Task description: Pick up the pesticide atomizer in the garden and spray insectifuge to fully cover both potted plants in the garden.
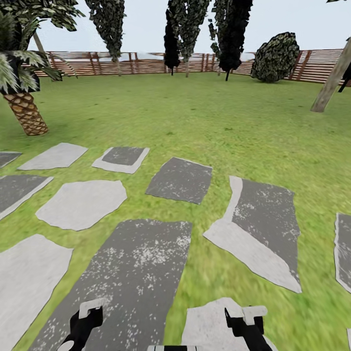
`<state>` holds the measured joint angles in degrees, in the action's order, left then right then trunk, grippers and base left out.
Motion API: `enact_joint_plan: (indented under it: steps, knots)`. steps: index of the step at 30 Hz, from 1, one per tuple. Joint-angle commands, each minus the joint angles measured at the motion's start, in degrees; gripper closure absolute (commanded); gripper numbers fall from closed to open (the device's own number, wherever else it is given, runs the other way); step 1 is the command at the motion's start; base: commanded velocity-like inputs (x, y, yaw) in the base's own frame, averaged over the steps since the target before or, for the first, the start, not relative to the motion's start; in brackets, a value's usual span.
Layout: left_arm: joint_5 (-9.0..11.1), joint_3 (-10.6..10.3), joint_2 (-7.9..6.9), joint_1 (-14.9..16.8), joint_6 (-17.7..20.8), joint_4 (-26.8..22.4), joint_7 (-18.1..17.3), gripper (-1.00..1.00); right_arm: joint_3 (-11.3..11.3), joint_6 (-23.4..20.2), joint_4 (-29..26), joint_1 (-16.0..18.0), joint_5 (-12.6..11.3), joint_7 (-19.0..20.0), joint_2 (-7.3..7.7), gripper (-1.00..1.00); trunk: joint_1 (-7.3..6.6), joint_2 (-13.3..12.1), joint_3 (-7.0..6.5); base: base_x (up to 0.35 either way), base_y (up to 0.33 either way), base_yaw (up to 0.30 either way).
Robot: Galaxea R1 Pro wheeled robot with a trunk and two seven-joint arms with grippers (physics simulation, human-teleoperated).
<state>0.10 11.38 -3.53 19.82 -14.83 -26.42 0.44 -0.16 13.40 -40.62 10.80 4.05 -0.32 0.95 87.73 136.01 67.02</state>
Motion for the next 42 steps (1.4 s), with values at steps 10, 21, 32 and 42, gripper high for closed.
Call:
enact_joint_plan:
  steps: [10,21,32,42]
  knots:
    - [0.01,0.25,0.01,0.04,-0.20,-0.02,0.04,1.00,-0.02,0.14,0.01,0.01,0.42,-0.03,0.01,-1.00,-0.01,0.01,0.71,0.000,0.000,0.213]
    - [0.08,0.38,0.01,0.04,-0.20,-0.03,0.04,1.00,0.00,0.14,0.07,0.01,0.42,-0.03,0.01,-1.00,-0.01,0.01,0.98,0.000,0.000,0.257]
    - [0.07,0.36,0.01,0.10,-0.20,-0.11,0.01,1.00,0.01,0.14,0.10,0.01,0.43,-0.03,0.01,-1.00,-0.01,0.01,0.99,0.000,0.000,0.279]
    - [0.31,0.44,-0.06,0.13,-0.20,-0.08,0.00,1.00,0.06,0.14,0.10,0.01,0.41,-0.03,0.01,-1.00,-0.89,-1.59,0.12,0.000,0.000,0.279]
